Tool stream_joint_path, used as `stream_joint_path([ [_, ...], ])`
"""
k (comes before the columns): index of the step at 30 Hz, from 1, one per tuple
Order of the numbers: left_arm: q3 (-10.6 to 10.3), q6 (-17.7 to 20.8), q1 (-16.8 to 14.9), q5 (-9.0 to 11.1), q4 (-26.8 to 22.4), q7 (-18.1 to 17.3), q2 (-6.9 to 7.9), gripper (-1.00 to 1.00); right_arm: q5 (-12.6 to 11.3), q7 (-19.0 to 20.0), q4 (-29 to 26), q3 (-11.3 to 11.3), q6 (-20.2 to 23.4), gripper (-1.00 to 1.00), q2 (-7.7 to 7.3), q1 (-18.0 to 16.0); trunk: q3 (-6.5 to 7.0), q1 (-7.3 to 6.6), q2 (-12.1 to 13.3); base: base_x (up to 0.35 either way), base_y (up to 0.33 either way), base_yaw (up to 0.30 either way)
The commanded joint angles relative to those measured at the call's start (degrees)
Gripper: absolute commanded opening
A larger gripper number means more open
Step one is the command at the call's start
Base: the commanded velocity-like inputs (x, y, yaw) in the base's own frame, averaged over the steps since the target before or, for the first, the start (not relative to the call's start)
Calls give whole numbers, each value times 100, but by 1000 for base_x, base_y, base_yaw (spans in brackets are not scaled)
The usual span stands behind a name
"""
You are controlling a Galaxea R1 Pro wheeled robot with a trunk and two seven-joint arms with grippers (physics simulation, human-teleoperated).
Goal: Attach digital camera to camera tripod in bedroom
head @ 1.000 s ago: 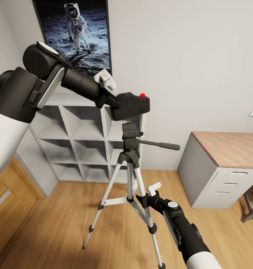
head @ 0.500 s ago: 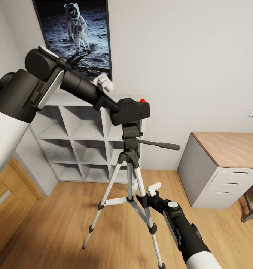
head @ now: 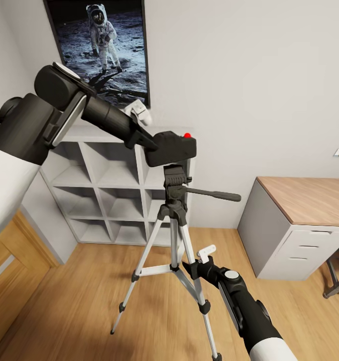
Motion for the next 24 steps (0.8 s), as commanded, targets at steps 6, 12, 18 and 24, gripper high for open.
stream_joint_path([
  [6,-37,26,-9,30,2,45,-3,-100,184,30,172,-17,8,-100,2,-3,-13,5,-10,0,0,0],
  [12,-38,19,-7,45,5,48,-7,-100,184,30,172,-17,8,-100,2,-3,-13,5,-10,0,0,0],
  [18,-38,-272,3,85,1,44,-8,-100,184,24,172,-17,3,-100,2,-3,-13,5,-10,0,0,0],
  [24,-38,-1018,41,126,79,-3,-3,-100,179,22,179,-17,-8,-100,2,-3,-13,5,-10,0,0,0],
])
